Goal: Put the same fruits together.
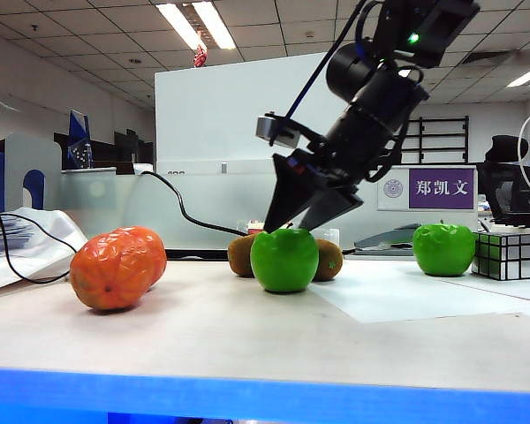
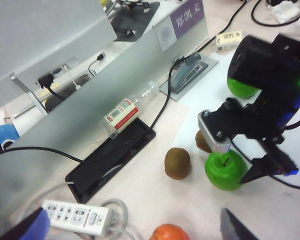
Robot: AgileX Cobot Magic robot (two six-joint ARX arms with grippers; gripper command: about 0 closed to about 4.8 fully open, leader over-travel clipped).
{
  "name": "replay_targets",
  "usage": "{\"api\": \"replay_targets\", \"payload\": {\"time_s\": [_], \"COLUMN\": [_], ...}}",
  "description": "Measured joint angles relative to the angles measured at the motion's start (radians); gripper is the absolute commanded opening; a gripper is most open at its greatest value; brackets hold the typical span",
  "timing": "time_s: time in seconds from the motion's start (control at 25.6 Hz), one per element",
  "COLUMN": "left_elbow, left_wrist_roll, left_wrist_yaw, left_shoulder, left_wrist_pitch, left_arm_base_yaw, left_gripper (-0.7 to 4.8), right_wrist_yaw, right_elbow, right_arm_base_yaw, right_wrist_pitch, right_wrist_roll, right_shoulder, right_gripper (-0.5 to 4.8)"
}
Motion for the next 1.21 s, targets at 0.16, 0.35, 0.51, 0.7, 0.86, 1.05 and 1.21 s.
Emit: {"api": "replay_targets", "payload": {"time_s": [0.16,0.35,0.51,0.7,0.86,1.05,1.21], "left_elbow": [0.000,0.000,0.000,0.000,0.000,0.000,0.000], "left_wrist_roll": [0.010,0.015,0.018,0.018,0.018,0.018,0.018], "left_wrist_yaw": [0.000,-0.010,-0.024,-0.031,-0.037,-0.039,-0.039], "left_shoulder": [-0.036,-0.068,-0.090,-0.100,-0.100,-0.111,-0.127], "left_wrist_pitch": [-0.017,-0.029,-0.037,-0.044,-0.064,-0.083,-0.089], "left_arm_base_yaw": [0.000,0.000,0.000,0.000,0.000,0.000,0.000], "left_gripper": [4.79,4.79,4.79,4.79,4.79,4.79,4.79], "right_wrist_yaw": [0.011,0.013,0.013,0.023,0.024,0.022,-0.016], "right_elbow": [0.003,0.001,0.001,0.002,0.003,0.000,0.000], "right_arm_base_yaw": [0.025,0.056,0.058,0.058,0.058,0.058,0.057], "right_wrist_pitch": [0.034,0.012,0.007,-0.009,-0.020,-0.039,-0.071], "right_wrist_roll": [0.002,0.011,0.021,0.023,0.022,0.018,-0.013], "right_shoulder": [0.029,0.045,0.045,0.043,0.042,0.037,0.035], "right_gripper": [4.79,4.79,4.79,4.79,4.79,1.21,0.02]}}
